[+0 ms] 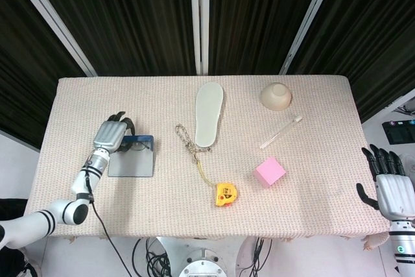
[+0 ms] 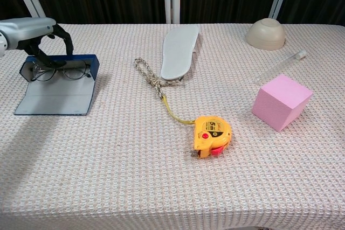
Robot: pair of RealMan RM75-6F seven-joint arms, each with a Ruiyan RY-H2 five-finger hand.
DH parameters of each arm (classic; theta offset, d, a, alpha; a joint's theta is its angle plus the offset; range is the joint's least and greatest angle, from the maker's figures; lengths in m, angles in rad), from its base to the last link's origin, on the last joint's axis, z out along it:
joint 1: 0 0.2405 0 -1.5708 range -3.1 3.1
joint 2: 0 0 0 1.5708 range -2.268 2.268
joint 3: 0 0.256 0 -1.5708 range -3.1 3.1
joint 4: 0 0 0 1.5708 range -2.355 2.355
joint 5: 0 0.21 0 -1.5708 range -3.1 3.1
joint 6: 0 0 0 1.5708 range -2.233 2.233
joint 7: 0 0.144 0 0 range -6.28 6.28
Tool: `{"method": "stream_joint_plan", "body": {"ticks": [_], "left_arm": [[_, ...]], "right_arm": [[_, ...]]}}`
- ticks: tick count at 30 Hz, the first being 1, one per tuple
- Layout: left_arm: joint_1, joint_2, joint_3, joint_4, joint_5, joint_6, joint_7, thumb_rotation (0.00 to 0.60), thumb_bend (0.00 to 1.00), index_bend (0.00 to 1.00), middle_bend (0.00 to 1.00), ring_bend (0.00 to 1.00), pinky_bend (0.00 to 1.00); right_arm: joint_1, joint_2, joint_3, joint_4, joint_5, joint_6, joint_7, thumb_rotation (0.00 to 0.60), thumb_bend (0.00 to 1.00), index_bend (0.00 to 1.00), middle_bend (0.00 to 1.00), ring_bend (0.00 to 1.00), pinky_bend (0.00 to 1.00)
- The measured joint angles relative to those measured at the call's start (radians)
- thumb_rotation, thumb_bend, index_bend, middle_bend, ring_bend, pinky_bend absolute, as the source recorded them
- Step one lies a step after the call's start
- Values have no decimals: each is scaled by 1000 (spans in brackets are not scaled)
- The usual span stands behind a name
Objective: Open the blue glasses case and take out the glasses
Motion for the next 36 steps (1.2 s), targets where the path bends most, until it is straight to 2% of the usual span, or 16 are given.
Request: {"method": "stream_joint_plan", "body": {"ticks": [6,19,28,36], "left_arm": [[18,-59,-1,73,91,66,-30,600,410,550,264,51,145],[33,-116,-7,155,181,111,-52,600,410,553,264,51,140],[36,-136,-16,192,208,103,-71,600,410,559,264,51,140],[39,-172,-10,263,282,163,-105,600,410,565,264,51,138]], "right_arm": [[0,1,0,0,1,-2,2,600,329,0,0,0,0],[0,3,1,1,3,-2,6,600,330,0,0,0,0],[0,5,2,0,4,-2,9,600,329,0,0,0,0],[0,6,1,0,6,-5,8,600,329,0,0,0,0]]}}
